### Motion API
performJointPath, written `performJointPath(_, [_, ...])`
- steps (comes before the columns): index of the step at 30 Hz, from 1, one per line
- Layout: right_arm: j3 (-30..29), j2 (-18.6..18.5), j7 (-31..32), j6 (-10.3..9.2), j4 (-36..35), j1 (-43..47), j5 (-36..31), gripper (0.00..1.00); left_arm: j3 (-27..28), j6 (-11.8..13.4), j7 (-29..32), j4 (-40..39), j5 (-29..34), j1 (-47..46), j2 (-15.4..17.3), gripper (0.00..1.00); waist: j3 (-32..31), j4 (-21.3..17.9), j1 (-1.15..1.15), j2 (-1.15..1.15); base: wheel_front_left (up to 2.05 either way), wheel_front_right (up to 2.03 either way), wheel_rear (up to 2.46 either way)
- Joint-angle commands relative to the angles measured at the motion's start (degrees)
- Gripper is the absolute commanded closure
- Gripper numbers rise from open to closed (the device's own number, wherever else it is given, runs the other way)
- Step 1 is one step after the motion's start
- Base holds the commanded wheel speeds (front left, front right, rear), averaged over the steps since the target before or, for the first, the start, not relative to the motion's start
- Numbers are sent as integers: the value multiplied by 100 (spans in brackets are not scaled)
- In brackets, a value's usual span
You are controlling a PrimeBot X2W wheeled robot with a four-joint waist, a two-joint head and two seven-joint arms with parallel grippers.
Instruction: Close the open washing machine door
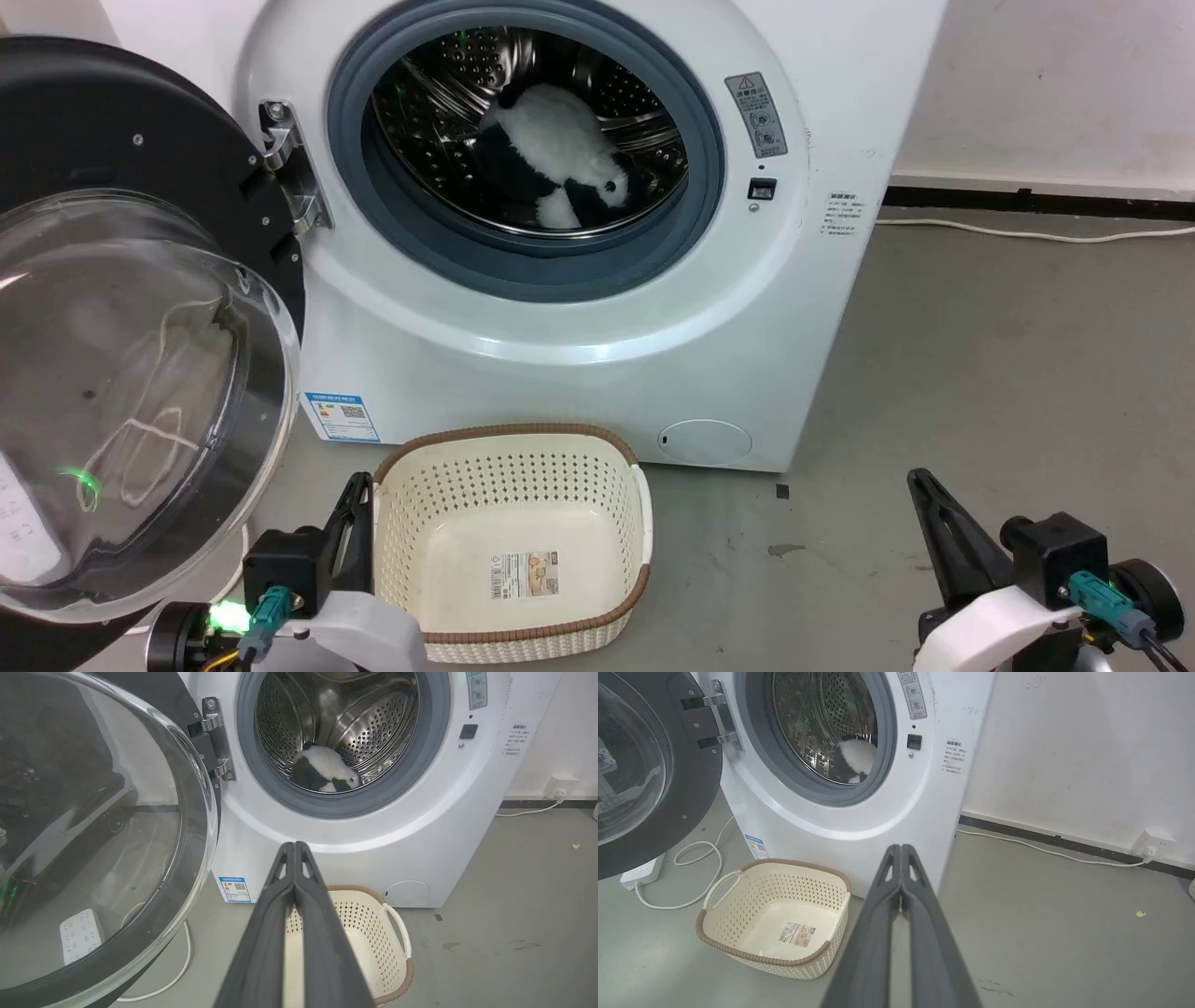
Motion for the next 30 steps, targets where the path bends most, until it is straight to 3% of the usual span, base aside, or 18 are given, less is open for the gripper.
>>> performJointPath(1, [1, 27, 7, 6, -29, -80, -42, 100, 14, 17, 2, -24, 15, -85, -2, 100, 0, 0, 0, 0, 0, 0, 0])
performJointPath(2, [0, 0, 0, 0, 0, 0, 1, 0, 0, 0, 1, 0, 0, 0, 0, 0, 0, 0, 0, 0, 0, 0, 0])
performJointPath(18, [-55, 3, -182, 1, 15, 62, 144, 0, -137, -11, -182, 17, -13, 5, 14, 0, -24, 57, 0, 0, 0, 0, 0])
performJointPath(30, [-30, 6, -325, 1, -18, 148, 232, 0, -252, -29, -326, 34, -13, 23, 44, 0, -69, 344, 0, 0, 0, 0, 0])
